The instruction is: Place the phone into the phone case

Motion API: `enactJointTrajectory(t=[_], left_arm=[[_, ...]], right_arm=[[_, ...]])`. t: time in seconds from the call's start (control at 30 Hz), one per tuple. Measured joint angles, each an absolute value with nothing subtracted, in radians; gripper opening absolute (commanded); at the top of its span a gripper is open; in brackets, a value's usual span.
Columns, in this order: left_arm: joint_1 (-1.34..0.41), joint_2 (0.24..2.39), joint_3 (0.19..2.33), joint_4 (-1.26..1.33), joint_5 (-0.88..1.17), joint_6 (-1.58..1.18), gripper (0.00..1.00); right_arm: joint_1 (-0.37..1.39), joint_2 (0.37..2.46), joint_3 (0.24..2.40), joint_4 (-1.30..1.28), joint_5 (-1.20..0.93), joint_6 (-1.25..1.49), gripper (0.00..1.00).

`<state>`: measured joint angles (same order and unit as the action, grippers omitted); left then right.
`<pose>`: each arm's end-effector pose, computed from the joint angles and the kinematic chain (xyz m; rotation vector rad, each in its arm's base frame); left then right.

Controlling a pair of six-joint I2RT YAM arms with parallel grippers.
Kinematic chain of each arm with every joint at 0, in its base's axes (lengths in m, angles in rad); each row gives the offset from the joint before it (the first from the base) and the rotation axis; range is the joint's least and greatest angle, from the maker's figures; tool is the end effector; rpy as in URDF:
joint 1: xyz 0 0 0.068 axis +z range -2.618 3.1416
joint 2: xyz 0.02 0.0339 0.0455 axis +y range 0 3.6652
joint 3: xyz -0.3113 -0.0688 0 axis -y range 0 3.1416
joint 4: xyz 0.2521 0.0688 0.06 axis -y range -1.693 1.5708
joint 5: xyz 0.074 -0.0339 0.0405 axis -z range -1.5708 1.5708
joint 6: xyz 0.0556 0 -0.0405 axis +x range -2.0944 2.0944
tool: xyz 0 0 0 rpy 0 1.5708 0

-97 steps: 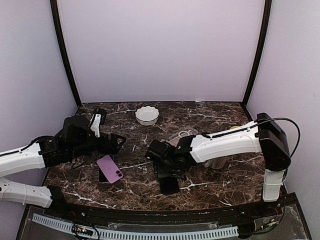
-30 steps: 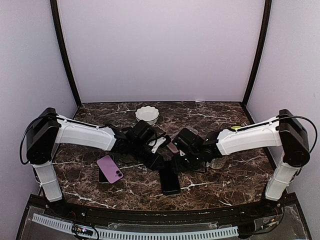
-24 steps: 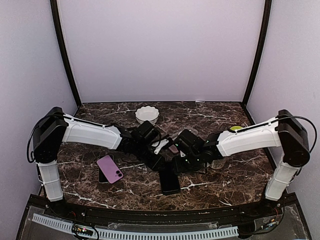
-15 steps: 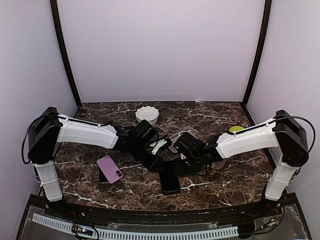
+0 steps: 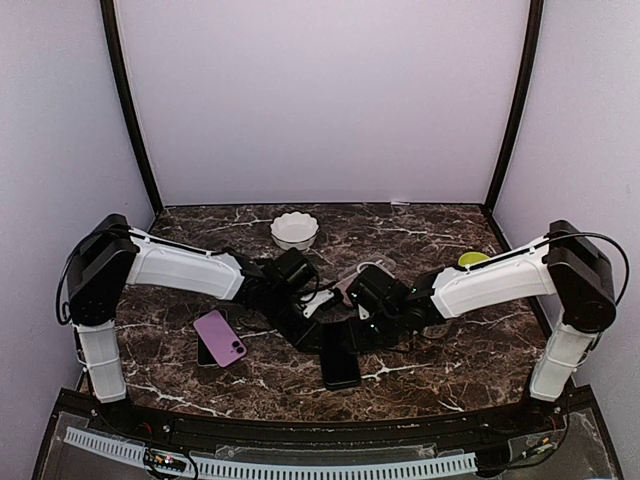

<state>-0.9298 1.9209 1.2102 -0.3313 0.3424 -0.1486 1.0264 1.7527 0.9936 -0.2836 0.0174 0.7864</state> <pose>0.2366 -0.3484 0.1778 1.1675 2.4969 -0.7912 0.1903 0.3124 0.1777 -0.3224 2.7275 0.5699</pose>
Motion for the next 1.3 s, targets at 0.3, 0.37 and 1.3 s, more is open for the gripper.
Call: enactJointTrajectory(t=[0.3, 0.37, 1.3], left_arm=[[-0.933, 1.945, 1.24, -0.358, 0.376, -0.116, 0.25], [-0.933, 1.961, 1.263, -0.38, 0.384, -0.113, 0.22], [-0.693, 1.591, 1.156, -0.313, 0.403, -0.243, 0.59]], right_arm=[[1.026, 1.758, 0.978, -0.262, 0.0, 0.786, 0.49], [1.026, 1.758, 0.978, -0.262, 0.0, 0.786, 0.49], [1.215, 1.953, 1.316, -0.66, 0.236, 0.894, 0.99]])
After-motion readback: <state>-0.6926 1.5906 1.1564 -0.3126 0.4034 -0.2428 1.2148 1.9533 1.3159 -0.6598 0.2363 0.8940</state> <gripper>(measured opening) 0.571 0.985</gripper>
